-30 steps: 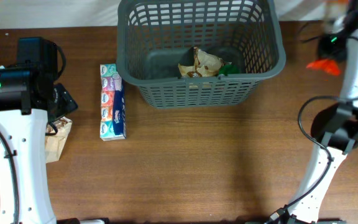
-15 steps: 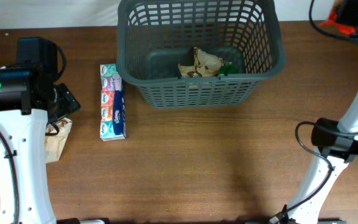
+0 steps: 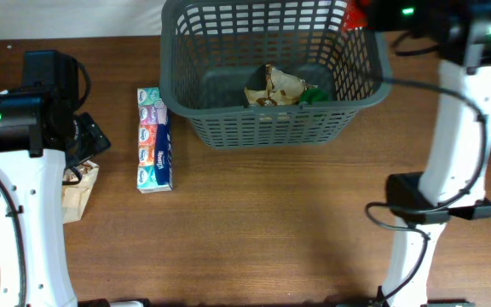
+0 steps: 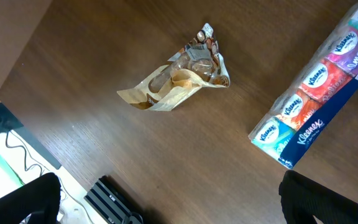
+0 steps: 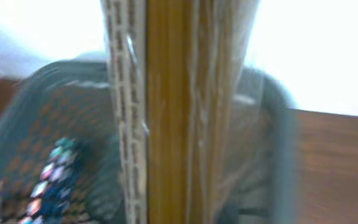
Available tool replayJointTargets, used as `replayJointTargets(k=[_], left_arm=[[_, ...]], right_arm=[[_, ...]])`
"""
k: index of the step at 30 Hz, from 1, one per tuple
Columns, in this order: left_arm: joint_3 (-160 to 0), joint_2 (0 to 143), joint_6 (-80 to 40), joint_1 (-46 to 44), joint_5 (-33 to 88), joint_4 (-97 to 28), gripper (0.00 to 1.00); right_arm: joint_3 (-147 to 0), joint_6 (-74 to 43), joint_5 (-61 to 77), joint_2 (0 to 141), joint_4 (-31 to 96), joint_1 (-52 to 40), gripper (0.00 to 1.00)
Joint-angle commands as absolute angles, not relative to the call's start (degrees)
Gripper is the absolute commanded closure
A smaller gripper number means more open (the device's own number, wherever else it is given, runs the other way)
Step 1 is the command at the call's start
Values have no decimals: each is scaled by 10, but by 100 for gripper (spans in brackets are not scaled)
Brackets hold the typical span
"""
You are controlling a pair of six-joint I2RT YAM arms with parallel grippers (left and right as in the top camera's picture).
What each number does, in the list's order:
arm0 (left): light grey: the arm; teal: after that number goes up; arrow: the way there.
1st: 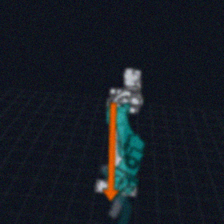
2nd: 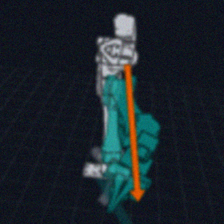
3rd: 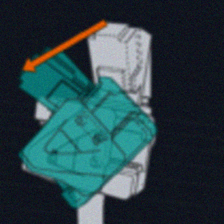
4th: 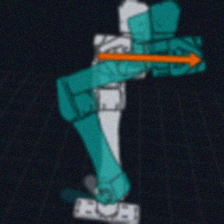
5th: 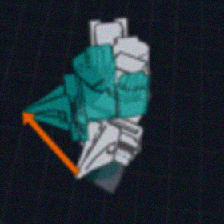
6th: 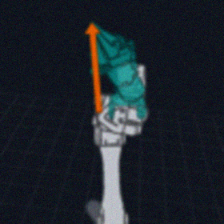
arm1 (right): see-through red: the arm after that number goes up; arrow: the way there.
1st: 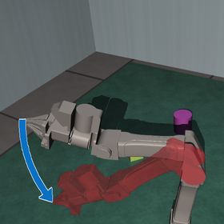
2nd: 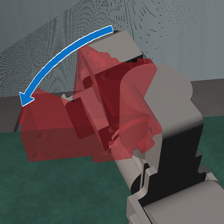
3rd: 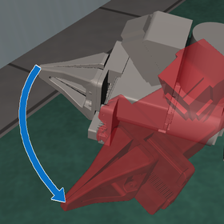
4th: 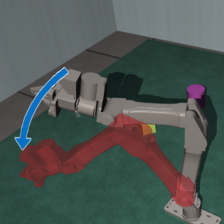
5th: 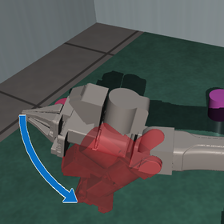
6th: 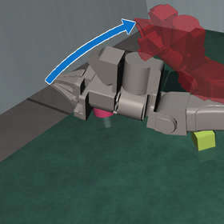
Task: Pack container
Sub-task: 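Carry the spaghetti package with the right gripper into the basket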
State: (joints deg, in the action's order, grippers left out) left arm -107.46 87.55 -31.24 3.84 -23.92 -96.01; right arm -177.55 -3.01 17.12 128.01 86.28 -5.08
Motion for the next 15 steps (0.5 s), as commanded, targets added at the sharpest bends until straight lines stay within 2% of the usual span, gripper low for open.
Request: replayJointTargets(k=[1, 7, 11, 15], left_arm=[[-1070, 877, -312, 42, -235, -958, 0], [-1070, 877, -312, 42, -235, -958, 1], [-1070, 877, -312, 42, -235, -954, 0], [-1070, 877, -312, 42, -235, -947, 0]], right_arm=[[-1799, -24, 162, 1235, 853, -110, 96], [-1799, -24, 12, 1236, 900, -171, 96], [-1799, -21, 2, 1240, 948, -173, 96], [-1786, 42, -14, 1245, 973, -168, 96]])
